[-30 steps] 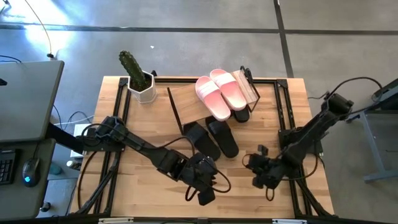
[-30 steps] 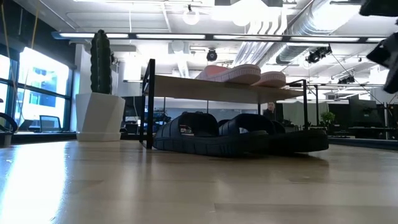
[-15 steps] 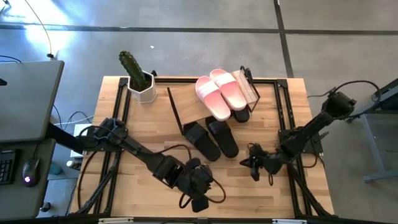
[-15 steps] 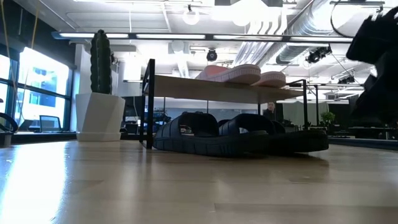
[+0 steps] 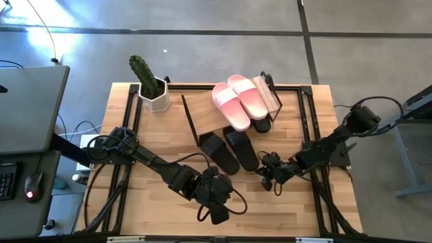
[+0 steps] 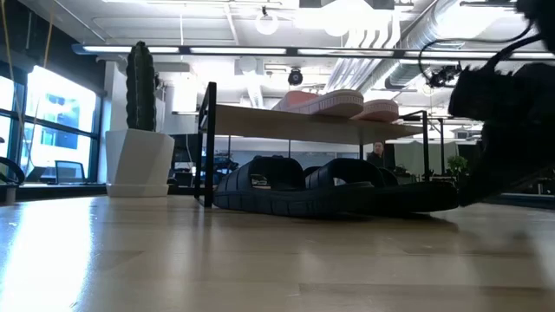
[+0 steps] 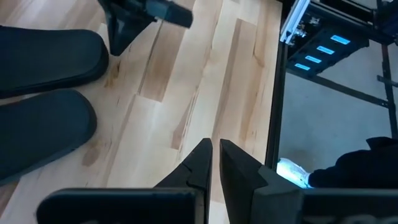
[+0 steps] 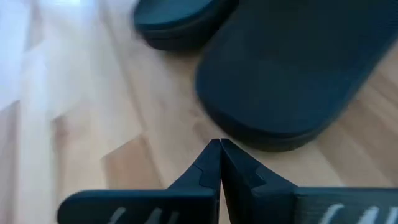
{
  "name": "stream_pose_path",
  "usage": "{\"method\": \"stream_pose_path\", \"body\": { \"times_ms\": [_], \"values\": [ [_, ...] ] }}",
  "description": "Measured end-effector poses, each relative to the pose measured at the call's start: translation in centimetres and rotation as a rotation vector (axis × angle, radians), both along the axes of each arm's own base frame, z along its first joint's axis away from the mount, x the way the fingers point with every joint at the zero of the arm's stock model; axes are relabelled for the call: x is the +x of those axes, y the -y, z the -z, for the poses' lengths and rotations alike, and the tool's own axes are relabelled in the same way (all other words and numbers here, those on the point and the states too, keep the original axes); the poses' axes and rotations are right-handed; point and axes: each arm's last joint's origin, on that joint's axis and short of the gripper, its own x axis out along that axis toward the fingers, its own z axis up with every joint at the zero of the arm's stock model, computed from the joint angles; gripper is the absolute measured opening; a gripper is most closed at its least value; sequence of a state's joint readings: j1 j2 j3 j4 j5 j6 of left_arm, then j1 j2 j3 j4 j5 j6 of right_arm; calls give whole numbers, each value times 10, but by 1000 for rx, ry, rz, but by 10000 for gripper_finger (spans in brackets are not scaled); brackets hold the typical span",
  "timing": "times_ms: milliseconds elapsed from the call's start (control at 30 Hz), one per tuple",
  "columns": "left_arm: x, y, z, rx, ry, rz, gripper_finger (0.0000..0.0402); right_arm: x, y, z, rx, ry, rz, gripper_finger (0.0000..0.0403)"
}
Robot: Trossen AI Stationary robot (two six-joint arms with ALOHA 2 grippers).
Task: Pick and place slides into the shelf
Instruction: Put the black slide under the shelf
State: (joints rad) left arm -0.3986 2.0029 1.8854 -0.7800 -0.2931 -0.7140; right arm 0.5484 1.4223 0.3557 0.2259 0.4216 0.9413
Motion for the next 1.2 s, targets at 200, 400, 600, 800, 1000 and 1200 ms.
{"method": "stream_pose_path", "body": {
  "times_ms": [200,400,600,800,1000,1200],
  "values": [
    [0,0,0,7,5,-8,19,8,14,6,-9,-21,74,0],
    [0,-1,0,17,11,-26,17,16,31,6,-31,-25,101,0],
    [0,-1,0,19,15,-41,17,25,48,4,-33,-10,85,0],
    [0,-2,-1,32,24,-62,17,30,65,2,-37,-6,88,0],
    [0,-2,-1,31,24,-63,17,33,77,1,-51,1,75,0],
    [0,-2,-1,37,26,-68,12,36,86,-1,-56,24,57,0]
  ]
}}
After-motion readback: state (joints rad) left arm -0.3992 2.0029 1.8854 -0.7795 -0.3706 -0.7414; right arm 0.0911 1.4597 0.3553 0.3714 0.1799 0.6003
